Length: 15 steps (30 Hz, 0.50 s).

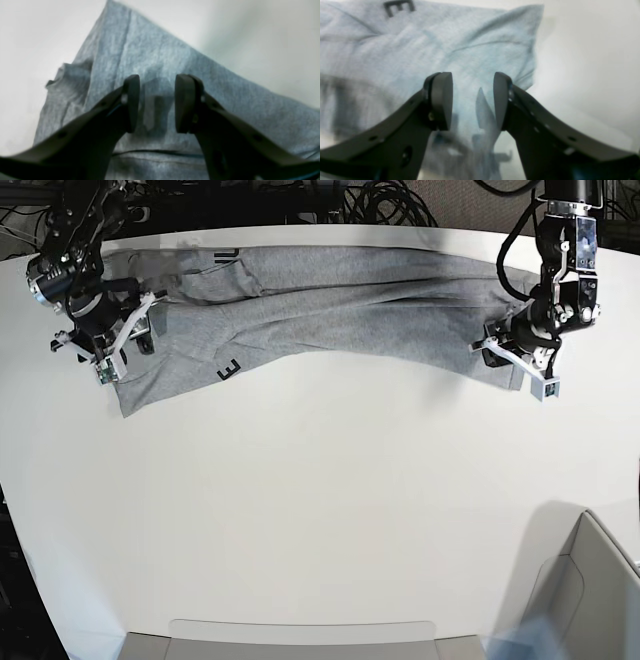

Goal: Fold the T-shirt properly
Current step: 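Grasp the folded shirt's edge with both grippers and pull it flat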

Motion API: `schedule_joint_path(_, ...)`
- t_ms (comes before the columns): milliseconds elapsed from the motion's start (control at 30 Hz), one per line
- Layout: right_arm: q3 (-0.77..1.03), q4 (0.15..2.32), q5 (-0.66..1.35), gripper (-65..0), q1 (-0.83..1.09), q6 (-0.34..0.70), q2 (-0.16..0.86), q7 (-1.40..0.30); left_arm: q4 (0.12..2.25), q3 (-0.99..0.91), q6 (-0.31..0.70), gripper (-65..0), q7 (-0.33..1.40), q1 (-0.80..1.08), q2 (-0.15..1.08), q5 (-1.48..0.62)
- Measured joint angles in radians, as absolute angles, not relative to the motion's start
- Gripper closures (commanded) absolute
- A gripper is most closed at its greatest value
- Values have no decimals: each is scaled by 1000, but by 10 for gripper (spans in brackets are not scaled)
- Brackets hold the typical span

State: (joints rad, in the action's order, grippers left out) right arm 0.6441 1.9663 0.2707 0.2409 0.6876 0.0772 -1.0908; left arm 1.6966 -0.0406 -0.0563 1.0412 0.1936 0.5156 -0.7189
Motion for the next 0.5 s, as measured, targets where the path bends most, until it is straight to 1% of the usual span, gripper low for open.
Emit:
schedule_joint_path(67, 640, 1893, 277, -249, 194, 688, 72, -1087, 1681, -41, -56, -233, 1042, 197, 516, -718)
schedule_joint_path(100, 639, 1855, 267, -224, 172, 688, 72, -1090, 1671, -41, -63, -233, 1042, 195, 515, -716)
schedule_joint_path(133, 639, 1828, 263, -197, 159, 688, 72, -1091, 1666, -41, -63, -233, 1042, 196, 516, -714)
schedule_joint_path(233, 640, 1778, 265, -83, 124, 688, 80, -1091, 1669, -41, -60, -233, 1042, 196, 516, -715)
schedule_joint_path(300, 640, 1731, 263, -22, 100, 688, 80, -1088, 1668, -41, -59, -233, 1042, 192, 516, -718)
schedule_joint_path(333, 640, 1692, 252, -3, 83, 688, 78, -1081, 1666, -41, -59, -233, 1042, 190, 516, -718)
schedule_joint_path(433, 621, 1583, 149, -5, 46, 688, 80, -1025, 1621, -11, -63, -233, 1040, 155, 517, -707)
schedule_joint_path(500, 576, 1515, 86, -3, 32, 687, 88, -947, 1571, 33, -58, -233, 1015, 120, 518, -706)
